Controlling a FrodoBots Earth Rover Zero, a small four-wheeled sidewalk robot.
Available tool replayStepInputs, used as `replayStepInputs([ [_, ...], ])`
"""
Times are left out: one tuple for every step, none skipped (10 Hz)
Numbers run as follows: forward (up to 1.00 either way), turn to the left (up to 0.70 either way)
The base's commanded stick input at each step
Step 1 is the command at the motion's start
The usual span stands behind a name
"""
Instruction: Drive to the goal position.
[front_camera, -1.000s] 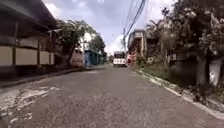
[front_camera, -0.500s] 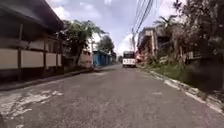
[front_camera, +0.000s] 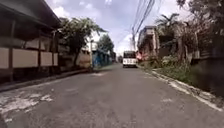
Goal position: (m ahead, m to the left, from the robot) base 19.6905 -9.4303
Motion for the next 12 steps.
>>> replayStepInputs([
  [0.70,0.00],
  [0.70,0.00],
  [0.70,0.00],
  [0.70,0.00],
  [0.70,0.00],
  [0.70,0.00],
  [0.70,0.00],
  [0.70,0.00],
  [0.70,0.00],
  [0.70,0.00],
  [0.70,0.00],
  [0.70,0.00],
])
